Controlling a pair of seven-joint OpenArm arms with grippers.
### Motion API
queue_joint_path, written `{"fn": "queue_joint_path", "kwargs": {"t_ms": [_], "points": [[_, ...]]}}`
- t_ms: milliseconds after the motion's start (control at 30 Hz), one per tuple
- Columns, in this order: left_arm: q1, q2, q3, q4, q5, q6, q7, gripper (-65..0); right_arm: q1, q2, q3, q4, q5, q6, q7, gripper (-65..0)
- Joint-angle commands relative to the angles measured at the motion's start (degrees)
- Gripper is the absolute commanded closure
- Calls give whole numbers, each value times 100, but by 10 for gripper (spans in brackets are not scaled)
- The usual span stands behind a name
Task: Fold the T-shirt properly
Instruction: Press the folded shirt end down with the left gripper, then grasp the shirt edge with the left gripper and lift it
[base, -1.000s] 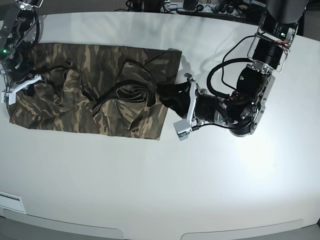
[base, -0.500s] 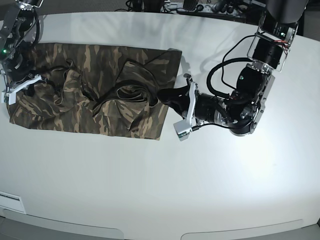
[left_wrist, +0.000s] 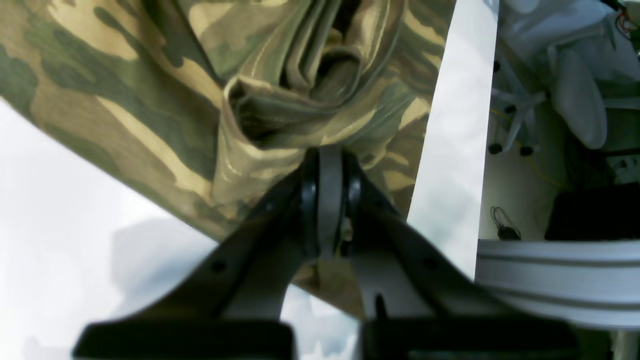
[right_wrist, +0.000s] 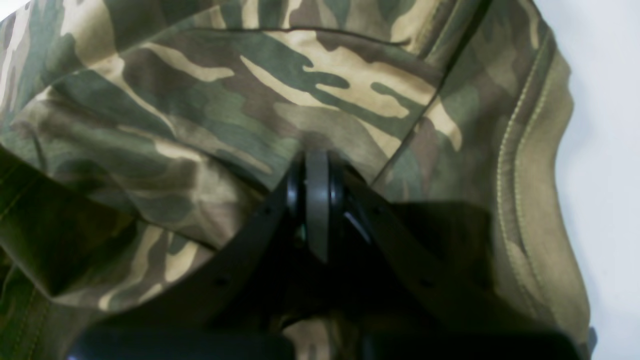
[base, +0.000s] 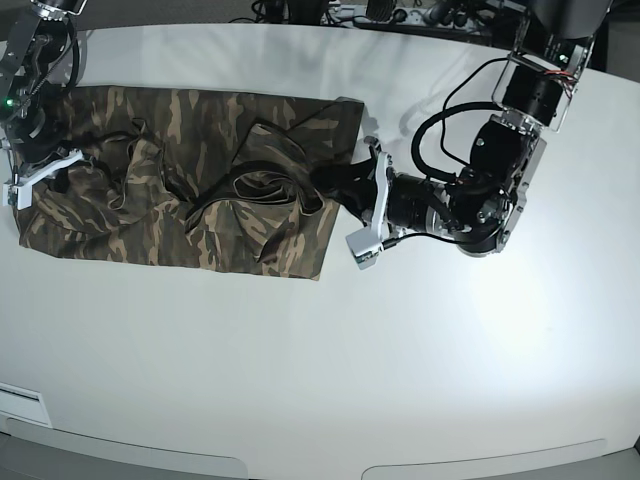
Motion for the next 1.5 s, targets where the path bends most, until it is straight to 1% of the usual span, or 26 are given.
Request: {"fn": "queue_joint_path", "kwargs": {"t_ms": [0,67,200,267,433,467,500,567,600,633,667,900,967,1000,1033,1067,1100,1133,1267,1400,1467], "points": [[-131,-9,-37,83,-155,-52,-179,0,-17,33,-22,7,13,66,-264,0],[-131,24,-37,83,-278,-52,-203,0,-17,33,-22,7,11,66,-264,0],[-114,240,-37,83,-391,-52,-42,0,-20,33,-22,7,11,68,-264,0],[-79,297,-37,83,-214,-52,-35,0,-20,33,-22,7,7,66,-297,0],[-59,306,-37,83,662,-52,-52,0,-17,33,-22,7,-4,68,-326,0],[-72,306,-37,83,776,-52,-52,-42,-17,33,-22,7,-4,68,-326,0],[-87,306,-37,85,905,-52,-50,-119,-17,35,-22,7,-2,68,-323,0],[-107,304,-39,85,1191,-52,-61,-298,-17,33,-22,7,4,70,-321,0],[-116,304,-39,85,1285,-52,-59,-361,-17,33,-22,7,13,68,-321,0],[-116,304,-39,85,1340,-52,-57,-390,-17,33,-22,7,11,68,-323,0],[-116,304,-39,85,1357,-52,-55,-395,-17,33,-22,7,11,68,-323,0],[-116,304,-39,85,1360,-52,-118,-394,-17,33,-22,7,13,68,-321,0],[-114,306,-39,85,1357,-52,-131,-380,-15,33,-22,7,13,68,-319,0],[-114,306,-39,85,1357,-52,-168,-349,-17,33,-22,7,13,68,-319,0],[-111,306,-39,85,1362,-52,-203,-296,-15,33,-22,7,13,68,-315,0],[-109,306,-39,85,1392,-52,-245,-205,-15,33,-22,7,15,68,-304,0],[-111,306,-39,85,1449,-52,-293,-88,-15,33,-22,7,15,68,-304,0],[-116,306,-39,85,1506,-52,-317,0,-15,33,-22,7,15,68,-304,0],[-140,323,-39,87,1375,-52,-304,0,-15,33,-22,7,13,68,-304,0],[-291,321,-50,140,579,-52,-245,0,-15,33,-22,7,13,68,-302,0],[-363,321,-50,221,352,-52,-232,0,-17,33,-22,7,9,68,-306,0]]}}
